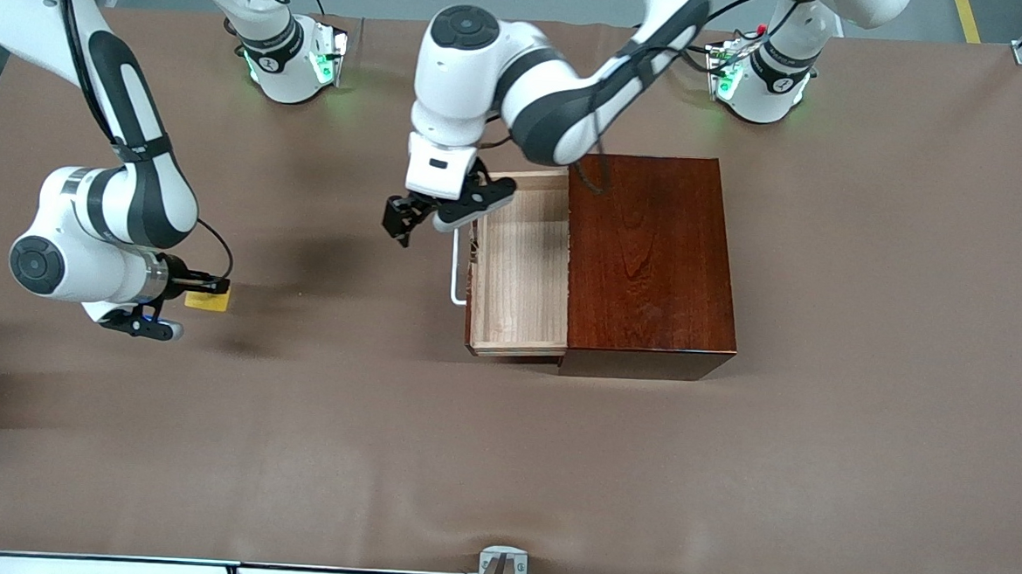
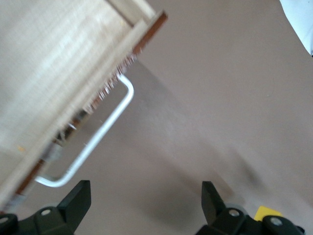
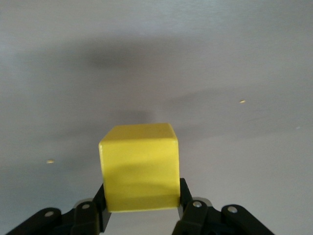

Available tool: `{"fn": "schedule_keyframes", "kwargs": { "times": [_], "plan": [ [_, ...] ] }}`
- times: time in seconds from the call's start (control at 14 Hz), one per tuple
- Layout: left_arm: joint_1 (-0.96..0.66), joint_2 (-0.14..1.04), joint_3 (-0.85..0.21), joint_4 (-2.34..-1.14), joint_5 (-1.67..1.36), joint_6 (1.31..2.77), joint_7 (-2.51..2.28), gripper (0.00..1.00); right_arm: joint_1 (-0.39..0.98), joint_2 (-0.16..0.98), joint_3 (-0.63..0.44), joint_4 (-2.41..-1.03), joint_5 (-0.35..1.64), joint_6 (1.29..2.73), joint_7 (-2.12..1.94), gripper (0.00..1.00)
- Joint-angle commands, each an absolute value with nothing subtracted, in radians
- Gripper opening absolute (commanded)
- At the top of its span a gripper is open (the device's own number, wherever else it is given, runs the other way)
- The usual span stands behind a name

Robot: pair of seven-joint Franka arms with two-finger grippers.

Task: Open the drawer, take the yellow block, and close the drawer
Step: 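Push the drawer shut with the left gripper while the right gripper holds the cube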

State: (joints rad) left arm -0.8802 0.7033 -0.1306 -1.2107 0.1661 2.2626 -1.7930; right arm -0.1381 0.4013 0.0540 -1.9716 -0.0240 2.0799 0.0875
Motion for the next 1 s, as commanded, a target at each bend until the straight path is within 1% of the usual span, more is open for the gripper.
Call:
{"fn": "schedule_keyframes", "kwargs": {
  "times": [0.0,0.14,0.29,0.43,0.5,0.57,0.64,0.71,0.79,0.93],
  "plan": [
    [-0.945,0.805,-0.059,-1.151,0.187,2.338,-1.908,1.0,-0.21,0.364,0.075,-2.048,-0.061,2.141,0.016,0.0],
    [-0.995,0.853,-0.002,-1.146,0.186,2.4,-1.989,1.0,-0.213,0.365,0.075,-2.077,-0.063,2.178,0.015,0.0],
    [-1.008,0.886,0.015,-1.146,0.186,2.454,-2.065,1.0,-0.21,0.365,0.074,-2.144,-0.063,2.278,0.017,0.0],
    [-1.008,0.888,0.015,-1.153,0.18,2.441,-2.071,1.0,-0.21,0.367,0.074,-2.152,-0.064,2.287,0.021,0.0],
    [-1.006,0.888,0.015,-1.157,0.179,2.412,-2.069,1.0,-0.213,0.373,0.074,-2.154,-0.064,2.301,0.02,0.0],
    [-0.999,0.885,0.015,-1.155,0.178,2.363,-2.068,1.0,-0.212,0.377,0.074,-2.155,-0.064,2.309,0.02,0.05],
    [-0.993,0.879,0.015,-1.155,0.176,2.315,-2.066,1.0,-0.212,0.377,0.074,-2.155,-0.064,2.309,0.02,0.18],
    [-0.985,0.876,0.014,-1.155,0.176,2.265,-2.063,1.0,-0.212,0.377,0.074,-2.155,-0.064,2.307,0.024,0.6],
    [-0.982,0.876,0.011,-1.154,0.176,2.225,-2.062,1.0,-0.212,0.377,0.074,-2.155,-0.064,2.303,0.028,1.0],
    [-0.959,0.867,0.008,-1.154,0.173,2.174,-2.06,1.0,-0.212,0.377,0.074,-2.154,-0.064,2.296,0.026,1.0]
  ]
}}
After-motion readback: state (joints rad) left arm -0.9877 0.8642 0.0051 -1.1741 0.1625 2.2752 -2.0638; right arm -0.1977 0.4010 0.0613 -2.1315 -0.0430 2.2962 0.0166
